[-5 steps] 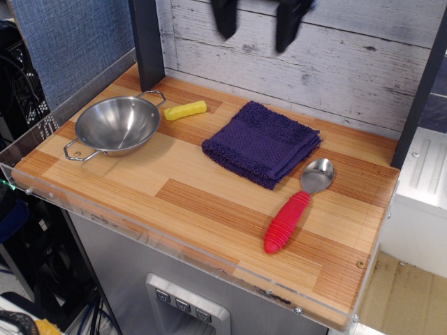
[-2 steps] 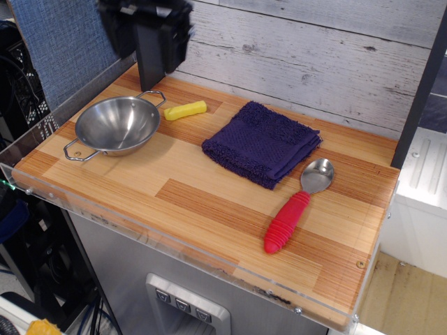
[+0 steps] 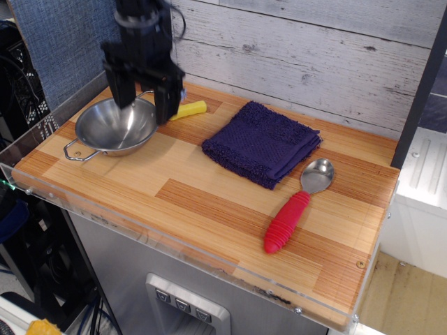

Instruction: Put the pot on the cloth.

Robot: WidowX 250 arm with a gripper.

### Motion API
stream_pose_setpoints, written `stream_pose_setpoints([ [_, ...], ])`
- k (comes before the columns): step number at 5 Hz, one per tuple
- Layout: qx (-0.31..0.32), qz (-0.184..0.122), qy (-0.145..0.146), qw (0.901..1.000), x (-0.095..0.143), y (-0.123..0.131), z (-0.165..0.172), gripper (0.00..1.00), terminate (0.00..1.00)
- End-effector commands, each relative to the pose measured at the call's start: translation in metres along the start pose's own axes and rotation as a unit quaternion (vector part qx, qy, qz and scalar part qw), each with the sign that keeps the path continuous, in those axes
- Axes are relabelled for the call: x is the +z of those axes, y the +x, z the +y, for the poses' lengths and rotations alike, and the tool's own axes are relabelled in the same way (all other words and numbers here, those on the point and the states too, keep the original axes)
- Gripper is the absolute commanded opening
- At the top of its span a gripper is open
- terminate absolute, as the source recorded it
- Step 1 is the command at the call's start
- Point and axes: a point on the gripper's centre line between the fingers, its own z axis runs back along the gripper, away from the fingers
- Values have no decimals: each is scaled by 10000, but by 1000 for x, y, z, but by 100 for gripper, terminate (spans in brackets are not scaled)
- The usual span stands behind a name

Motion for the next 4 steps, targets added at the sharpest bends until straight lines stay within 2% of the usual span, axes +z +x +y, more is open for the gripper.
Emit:
stream_pose_setpoints([
  [1,-54,-82,-66,9999,-14,-12,1,100,0],
  [3,-120,272,-2,9996,-38,-15,4,100,0],
  [4,-76,229,27,9997,-41,-12,-1,0,0],
])
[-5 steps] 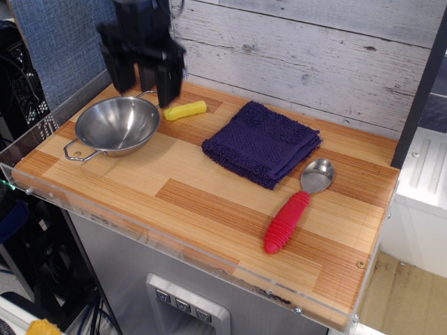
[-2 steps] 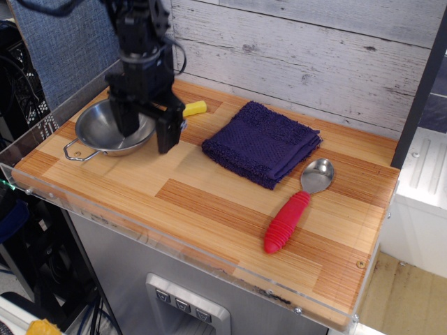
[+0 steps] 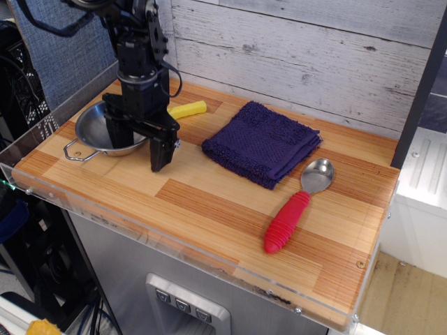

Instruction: Put the pot on the cloth.

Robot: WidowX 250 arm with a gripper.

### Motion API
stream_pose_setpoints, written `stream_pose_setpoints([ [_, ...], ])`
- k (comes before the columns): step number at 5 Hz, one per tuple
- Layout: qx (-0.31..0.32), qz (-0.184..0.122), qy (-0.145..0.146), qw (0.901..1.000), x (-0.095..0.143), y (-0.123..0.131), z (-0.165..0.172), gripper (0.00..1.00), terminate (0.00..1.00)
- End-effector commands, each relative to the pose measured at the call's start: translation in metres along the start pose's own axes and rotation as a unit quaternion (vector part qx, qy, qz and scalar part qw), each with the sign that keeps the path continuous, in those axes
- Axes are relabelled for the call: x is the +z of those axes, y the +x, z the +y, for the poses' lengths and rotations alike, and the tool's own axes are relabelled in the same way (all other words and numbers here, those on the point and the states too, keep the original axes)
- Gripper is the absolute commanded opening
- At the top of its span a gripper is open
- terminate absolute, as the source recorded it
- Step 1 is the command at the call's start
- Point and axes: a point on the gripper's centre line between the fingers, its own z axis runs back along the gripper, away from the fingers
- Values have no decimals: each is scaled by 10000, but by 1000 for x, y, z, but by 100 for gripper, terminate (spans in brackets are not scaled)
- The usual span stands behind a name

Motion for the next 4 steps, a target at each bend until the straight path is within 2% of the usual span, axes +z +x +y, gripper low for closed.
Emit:
stream_pose_setpoints([
  [1,-29,-263,128,9996,16,12,-9,0,0],
  [3,216,-537,280,9979,41,2,-1,0,0],
  [4,724,-691,426,9941,74,-19,23,0,0],
])
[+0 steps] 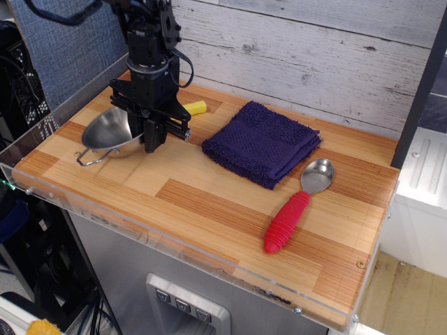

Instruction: Put the pot on the cloth.

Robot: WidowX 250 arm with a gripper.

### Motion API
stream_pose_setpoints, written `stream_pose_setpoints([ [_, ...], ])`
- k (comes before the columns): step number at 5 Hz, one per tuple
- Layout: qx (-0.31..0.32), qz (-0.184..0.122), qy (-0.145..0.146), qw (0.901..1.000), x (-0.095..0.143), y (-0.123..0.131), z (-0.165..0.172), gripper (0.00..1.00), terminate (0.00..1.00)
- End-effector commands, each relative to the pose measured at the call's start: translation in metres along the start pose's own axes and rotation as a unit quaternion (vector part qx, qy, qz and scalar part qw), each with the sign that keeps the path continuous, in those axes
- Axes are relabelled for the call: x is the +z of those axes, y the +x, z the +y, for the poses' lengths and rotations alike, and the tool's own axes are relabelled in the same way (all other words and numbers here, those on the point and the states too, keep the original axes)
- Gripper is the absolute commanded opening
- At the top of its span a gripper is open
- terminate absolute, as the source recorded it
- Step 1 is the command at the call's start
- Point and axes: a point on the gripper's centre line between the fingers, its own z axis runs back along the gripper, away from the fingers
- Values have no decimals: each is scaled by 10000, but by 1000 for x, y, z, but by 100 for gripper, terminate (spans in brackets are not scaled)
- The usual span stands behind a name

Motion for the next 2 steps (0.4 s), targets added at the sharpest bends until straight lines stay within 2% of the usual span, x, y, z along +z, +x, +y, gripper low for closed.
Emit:
stream_pose_setpoints([
  [1,1182,-406,275,9918,78,-27,48,0,0],
  [2,1433,-759,-109,9867,109,-7,29,0,0],
])
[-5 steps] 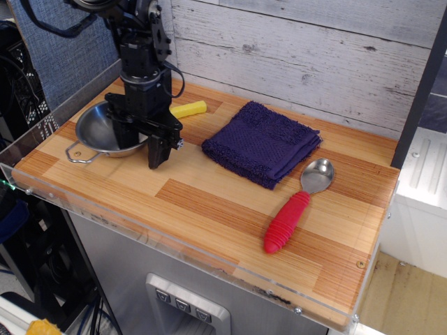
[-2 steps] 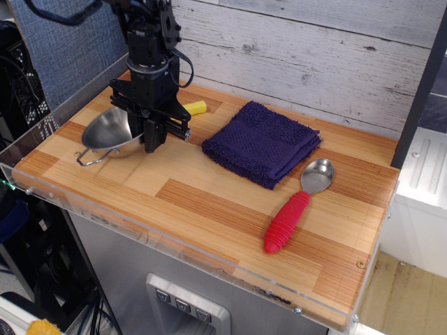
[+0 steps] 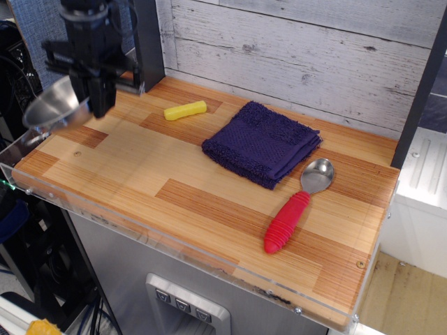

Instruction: Put the pot on the cloth.

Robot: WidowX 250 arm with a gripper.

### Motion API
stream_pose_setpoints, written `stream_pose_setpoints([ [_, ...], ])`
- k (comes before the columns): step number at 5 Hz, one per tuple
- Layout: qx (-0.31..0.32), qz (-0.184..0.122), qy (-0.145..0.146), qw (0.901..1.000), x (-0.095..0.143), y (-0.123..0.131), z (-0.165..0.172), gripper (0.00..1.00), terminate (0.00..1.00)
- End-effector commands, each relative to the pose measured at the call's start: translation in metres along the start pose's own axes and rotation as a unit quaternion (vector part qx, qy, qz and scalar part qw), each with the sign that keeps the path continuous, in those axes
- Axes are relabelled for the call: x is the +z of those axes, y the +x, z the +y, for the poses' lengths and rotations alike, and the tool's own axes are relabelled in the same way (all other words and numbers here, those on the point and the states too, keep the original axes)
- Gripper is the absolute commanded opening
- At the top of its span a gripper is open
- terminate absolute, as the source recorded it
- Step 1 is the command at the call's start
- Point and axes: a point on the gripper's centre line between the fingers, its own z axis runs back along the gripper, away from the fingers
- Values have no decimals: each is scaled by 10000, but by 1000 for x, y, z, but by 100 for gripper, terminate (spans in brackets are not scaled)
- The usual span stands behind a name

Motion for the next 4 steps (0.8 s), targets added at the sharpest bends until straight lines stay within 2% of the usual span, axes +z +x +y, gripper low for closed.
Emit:
stream_pose_setpoints([
  [1,-242,-826,-701,9938,65,43,-65,0,0],
  [2,-972,-849,-856,9879,61,55,-124,0,0],
  [3,-1576,-926,-780,9801,56,63,-179,0,0],
  [4,-1815,-898,-664,9770,49,60,-219,0,0],
])
